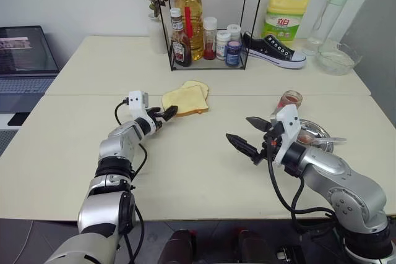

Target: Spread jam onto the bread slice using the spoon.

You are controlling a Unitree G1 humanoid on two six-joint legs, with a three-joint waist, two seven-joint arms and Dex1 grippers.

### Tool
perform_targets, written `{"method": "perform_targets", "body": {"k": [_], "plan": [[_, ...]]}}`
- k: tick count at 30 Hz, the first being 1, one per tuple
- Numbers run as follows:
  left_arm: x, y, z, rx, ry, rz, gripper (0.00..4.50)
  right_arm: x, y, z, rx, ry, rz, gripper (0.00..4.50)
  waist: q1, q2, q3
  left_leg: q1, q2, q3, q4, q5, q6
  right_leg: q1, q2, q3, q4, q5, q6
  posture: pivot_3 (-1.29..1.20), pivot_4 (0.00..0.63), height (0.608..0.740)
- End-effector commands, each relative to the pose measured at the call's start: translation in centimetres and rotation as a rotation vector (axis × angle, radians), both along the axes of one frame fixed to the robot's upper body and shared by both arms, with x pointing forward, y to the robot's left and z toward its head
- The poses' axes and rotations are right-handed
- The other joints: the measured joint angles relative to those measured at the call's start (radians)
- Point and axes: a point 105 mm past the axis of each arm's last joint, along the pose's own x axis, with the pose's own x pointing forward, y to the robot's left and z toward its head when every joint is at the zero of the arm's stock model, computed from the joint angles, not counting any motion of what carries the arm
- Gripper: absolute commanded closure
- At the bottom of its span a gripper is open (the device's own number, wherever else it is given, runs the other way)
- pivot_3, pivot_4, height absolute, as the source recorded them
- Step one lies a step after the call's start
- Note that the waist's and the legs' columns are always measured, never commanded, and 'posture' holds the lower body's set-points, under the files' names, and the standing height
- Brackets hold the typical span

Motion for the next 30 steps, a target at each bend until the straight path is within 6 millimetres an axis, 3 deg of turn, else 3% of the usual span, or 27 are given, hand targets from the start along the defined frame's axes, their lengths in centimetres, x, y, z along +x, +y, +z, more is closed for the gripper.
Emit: {"method": "perform_targets", "body": {"k": [1,11,14,17,20,26,30], "plan": [[0.1,-0.2,0.8,-0.003,-0.040,-0.019,1.55,0.1,0.1,1.4,0.012,-0.058,0.008,0.00,-0.001,0.000,0.000,0.000,0.000,0.000,0.000,0.000,0.000,0.000,0.000,0.000,0.000,0.000,0.000,0.00,0.150,0.740],[0.3,0.6,1.6,-0.006,-0.061,0.010,4.46,0.5,-0.5,1.3,0.016,-0.060,-0.018,0.00,-0.002,0.000,0.000,0.000,0.000,0.000,0.000,0.000,0.000,0.000,0.000,0.000,0.000,0.000,0.000,0.00,0.150,0.740],[0.5,1.1,2.2,0.016,-0.061,0.026,4.46,0.7,-0.7,1.2,0.019,-0.061,-0.027,0.00,-0.003,0.000,0.000,0.000,0.000,0.000,0.000,0.000,0.000,0.000,0.000,0.000,0.000,0.000,0.000,0.00,0.150,0.740],[0.7,0.3,4.7,0.033,-0.114,-0.043,4.46,0.9,-1.0,1.3,0.025,-0.063,-0.038,0.00,-0.005,0.000,0.000,0.000,0.000,0.000,0.000,0.000,0.000,-0.001,0.000,0.000,0.000,0.000,0.000,0.00,0.150,0.740],[0.5,-2.1,8.4,0.050,-0.197,-0.171,4.46,1.1,-1.4,1.6,0.035,-0.071,-0.053,0.00,-0.003,-0.001,0.001,-0.001,0.000,0.000,0.000,0.000,0.000,-0.001,0.000,0.000,0.000,0.000,0.000,0.00,0.150,0.740],[-1.8,-6.8,12.8,0.086,-0.265,-0.431,4.46,1.0,-2.8,2.0,0.028,-0.082,-0.080,0.00,-0.004,-0.001,0.001,-0.001,-0.002,0.001,0.000,0.000,0.000,-0.001,0.001,0.002,0.000,0.000,0.000,0.00,0.150,0.740],[-4.4,-9.7,15.3,0.004,-0.264,-0.586,4.46,-1.4,-3.9,1.3,-0.032,-0.032,-0.013,0.00,-0.005,-0.001,0.001,-0.002,0.000,0.000,0.000,0.000,0.000,-0.001,0.000,0.002,-0.001,0.000,0.000,0.00,0.150,0.740]]}}
